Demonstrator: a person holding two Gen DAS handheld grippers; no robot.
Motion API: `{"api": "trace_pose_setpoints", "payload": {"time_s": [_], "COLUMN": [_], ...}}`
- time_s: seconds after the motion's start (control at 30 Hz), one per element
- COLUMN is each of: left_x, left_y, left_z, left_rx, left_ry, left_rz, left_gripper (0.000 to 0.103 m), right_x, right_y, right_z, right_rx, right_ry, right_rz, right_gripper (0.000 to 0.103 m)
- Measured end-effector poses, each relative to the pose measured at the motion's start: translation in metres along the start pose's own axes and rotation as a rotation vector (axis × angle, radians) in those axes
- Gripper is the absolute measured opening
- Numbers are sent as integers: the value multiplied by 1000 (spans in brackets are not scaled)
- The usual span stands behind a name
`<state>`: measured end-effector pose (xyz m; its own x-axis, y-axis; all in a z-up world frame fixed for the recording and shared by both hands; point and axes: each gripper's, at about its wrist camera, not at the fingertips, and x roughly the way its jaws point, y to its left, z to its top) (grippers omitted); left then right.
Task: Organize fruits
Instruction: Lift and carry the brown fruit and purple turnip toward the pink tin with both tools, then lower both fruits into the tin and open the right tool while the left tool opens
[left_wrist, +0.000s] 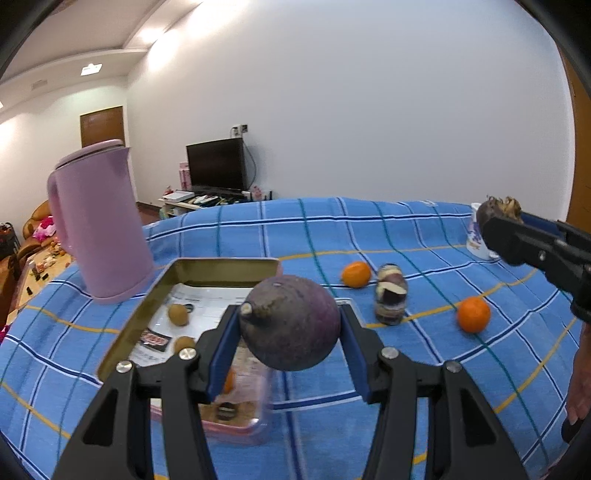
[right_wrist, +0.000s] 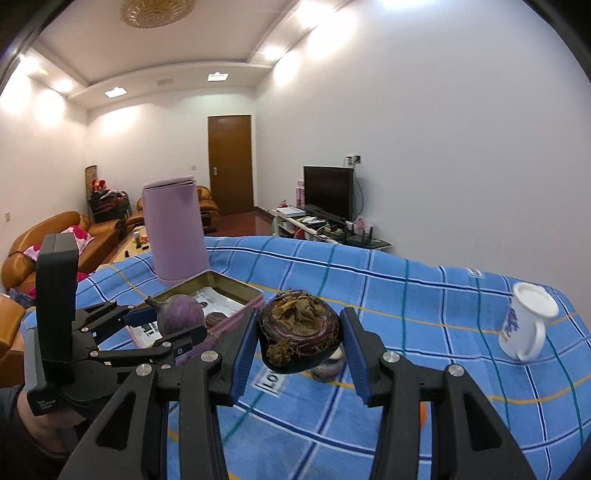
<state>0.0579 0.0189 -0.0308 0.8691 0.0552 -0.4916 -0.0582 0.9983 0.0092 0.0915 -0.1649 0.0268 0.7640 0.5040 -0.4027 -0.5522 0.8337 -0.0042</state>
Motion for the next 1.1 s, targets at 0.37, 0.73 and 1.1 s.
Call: {"api": "trace_pose_setpoints", "payload": {"time_s": [0.37,0.73,1.1], "left_x": [0,5,26], "left_y": [44,91,119], "left_z": [9,9,-2], "left_rx": [-23,-64,-103], "left_ry": [-1,18,99], "left_rz": [75,149,158], "left_gripper": [55,55,55], "right_x": [41,85,140], "right_y": [35,66,98], "right_z": [23,28,8], "right_rx": [-40,-49,-54], "right_ry": [27,81,189], "right_rz": [94,167,227], "right_gripper": [47,47,47]}}
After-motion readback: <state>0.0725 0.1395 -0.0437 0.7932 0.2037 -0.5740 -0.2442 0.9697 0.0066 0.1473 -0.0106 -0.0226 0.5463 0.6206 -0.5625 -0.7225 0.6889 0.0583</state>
